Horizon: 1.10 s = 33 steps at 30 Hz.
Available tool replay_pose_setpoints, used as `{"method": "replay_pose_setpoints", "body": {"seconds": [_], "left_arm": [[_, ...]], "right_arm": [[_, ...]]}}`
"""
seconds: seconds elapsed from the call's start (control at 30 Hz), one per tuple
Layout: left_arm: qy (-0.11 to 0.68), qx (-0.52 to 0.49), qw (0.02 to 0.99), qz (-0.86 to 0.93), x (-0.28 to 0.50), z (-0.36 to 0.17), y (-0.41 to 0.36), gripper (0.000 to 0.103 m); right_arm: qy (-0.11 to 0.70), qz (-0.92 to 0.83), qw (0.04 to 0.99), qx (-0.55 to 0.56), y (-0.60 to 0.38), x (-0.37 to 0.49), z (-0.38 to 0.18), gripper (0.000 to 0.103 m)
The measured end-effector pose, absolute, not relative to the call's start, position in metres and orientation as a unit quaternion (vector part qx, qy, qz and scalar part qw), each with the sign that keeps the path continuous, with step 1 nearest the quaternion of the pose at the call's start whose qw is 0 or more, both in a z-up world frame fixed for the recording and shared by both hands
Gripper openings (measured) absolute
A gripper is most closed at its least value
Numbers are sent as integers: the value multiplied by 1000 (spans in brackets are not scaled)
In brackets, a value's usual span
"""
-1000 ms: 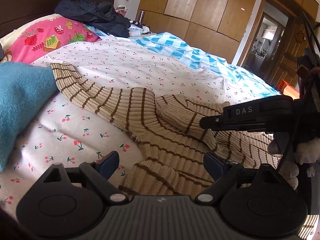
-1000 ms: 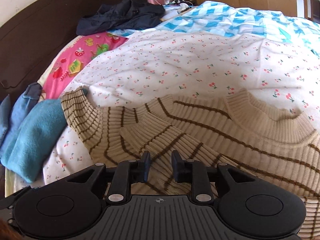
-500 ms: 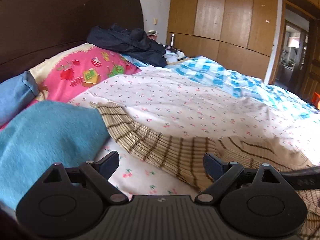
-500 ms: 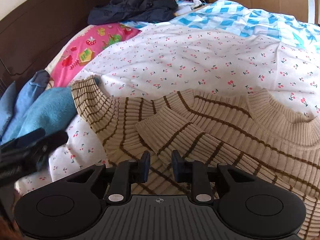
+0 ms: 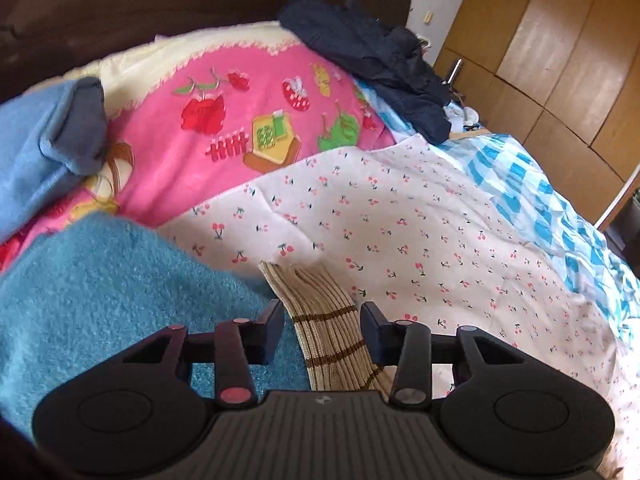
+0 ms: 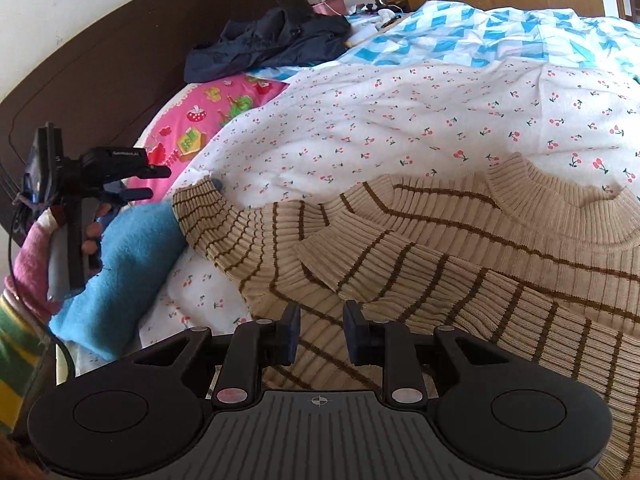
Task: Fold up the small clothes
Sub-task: 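Grasp the other sleeve cuff with the left gripper and lift it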
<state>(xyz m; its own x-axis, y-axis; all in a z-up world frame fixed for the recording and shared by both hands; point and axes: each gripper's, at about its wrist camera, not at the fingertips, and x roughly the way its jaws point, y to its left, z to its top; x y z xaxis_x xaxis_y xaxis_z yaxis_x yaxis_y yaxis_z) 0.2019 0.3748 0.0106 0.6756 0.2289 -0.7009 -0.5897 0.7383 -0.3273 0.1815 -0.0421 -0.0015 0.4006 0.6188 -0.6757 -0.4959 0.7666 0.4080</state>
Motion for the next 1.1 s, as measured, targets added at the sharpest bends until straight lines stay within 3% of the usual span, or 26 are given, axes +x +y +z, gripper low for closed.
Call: {"method": "replay_pose_setpoints", "body": {"seconds": [0.17, 0.47, 0.63, 0.7, 0.77, 0.83, 0.9, 1.1], "left_arm": [[357, -325, 845, 229, 217, -22, 384, 29], [332, -318, 856, 239, 202, -19, 377, 30], [336, -331, 845, 251, 215, -27, 385, 38], [350, -315, 844, 256, 228, -34, 382, 49], [355, -291, 849, 260, 236, -34, 373, 50], [355, -266, 857, 261, 237, -30, 363, 44], [342, -263, 870, 240, 230, -24, 355, 11], [316, -253, 911, 76, 220, 7, 284, 11]], "right_arm": [[437, 342, 829, 78, -36, 183, -4, 25], [431, 344, 828, 95, -37, 183, 1, 25], [434, 344, 827, 99, -36, 183, -1, 25], [437, 341, 826, 101, -35, 183, -2, 25], [437, 340, 827, 101, -35, 182, -2, 25], [436, 337, 828, 101, -37, 181, -1, 25], [430, 333, 833, 106, -42, 181, 2, 25], [401, 310, 852, 131, -65, 182, 16, 24]]}}
